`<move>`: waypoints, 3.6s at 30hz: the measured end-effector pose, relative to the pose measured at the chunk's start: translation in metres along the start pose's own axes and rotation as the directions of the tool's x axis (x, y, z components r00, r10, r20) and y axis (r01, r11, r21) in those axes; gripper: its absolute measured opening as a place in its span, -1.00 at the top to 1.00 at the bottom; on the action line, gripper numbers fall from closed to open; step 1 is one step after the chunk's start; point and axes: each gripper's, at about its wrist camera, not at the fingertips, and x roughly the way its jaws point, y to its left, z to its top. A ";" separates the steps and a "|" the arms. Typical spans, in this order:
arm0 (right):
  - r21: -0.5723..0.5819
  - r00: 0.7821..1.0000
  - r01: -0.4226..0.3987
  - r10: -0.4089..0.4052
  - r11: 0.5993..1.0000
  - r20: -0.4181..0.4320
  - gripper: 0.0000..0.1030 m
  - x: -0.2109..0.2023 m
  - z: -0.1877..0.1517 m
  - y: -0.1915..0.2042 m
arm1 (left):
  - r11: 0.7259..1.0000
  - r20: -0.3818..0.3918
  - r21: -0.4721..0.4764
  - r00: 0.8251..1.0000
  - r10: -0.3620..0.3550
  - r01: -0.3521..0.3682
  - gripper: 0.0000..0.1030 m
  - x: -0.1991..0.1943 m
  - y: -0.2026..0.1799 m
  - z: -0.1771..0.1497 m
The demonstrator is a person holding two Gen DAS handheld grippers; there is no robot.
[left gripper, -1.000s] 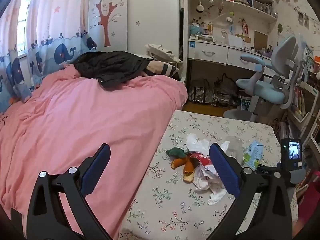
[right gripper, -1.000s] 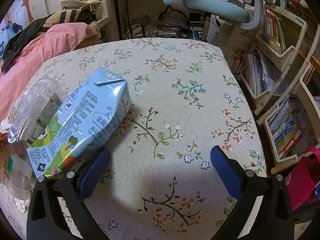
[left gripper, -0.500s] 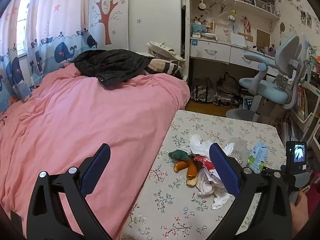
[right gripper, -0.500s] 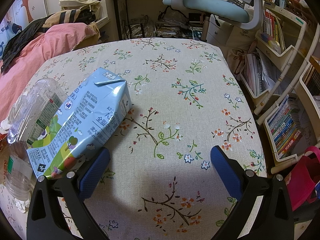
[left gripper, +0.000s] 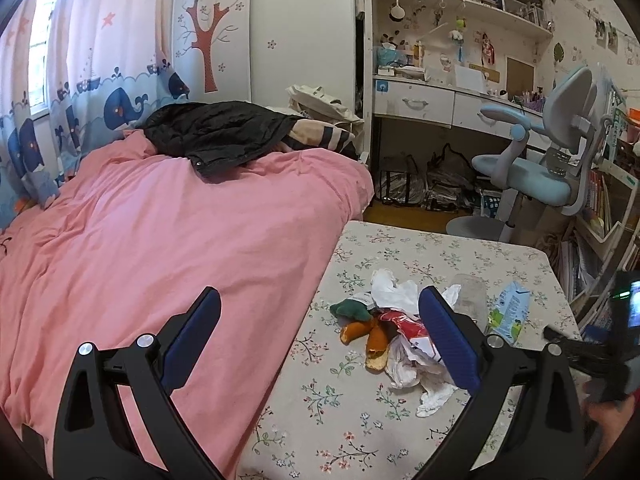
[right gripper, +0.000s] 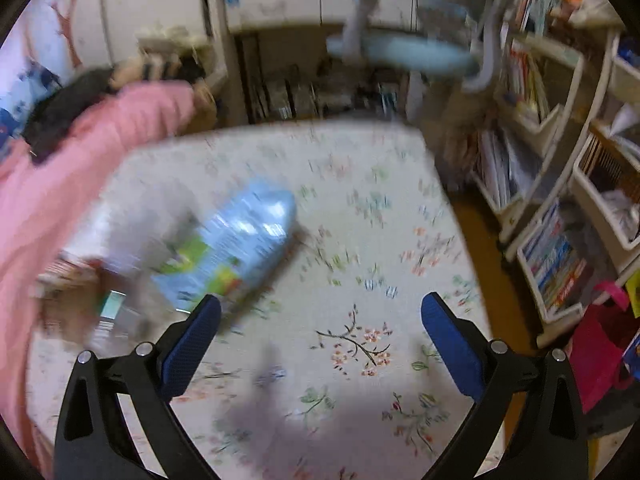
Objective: Collect trash
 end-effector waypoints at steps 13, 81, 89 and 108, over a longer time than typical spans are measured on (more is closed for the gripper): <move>-0.079 0.954 -0.061 0.082 0.995 0.288 -0.88 -0.103 -0.020 0.018 | 1.000 0.035 0.015 0.999 -0.018 0.018 -0.86 -0.030 -0.004 -0.003; -0.068 0.974 -0.216 0.220 0.974 0.058 -0.88 -0.040 -0.011 0.023 | 0.998 -0.346 -0.052 0.937 -0.056 0.040 -0.72 0.149 0.001 -0.047; -0.145 0.941 -0.326 0.306 0.934 -0.142 -0.88 -0.016 -0.027 0.051 | 0.995 -0.345 0.101 0.939 0.017 0.019 -0.46 0.190 -0.028 -0.049; -0.136 0.901 -0.397 0.358 0.908 -0.246 -0.05 0.033 -0.057 0.110 | 0.971 -0.469 0.014 0.859 -0.206 0.240 0.92 0.172 -0.003 -0.060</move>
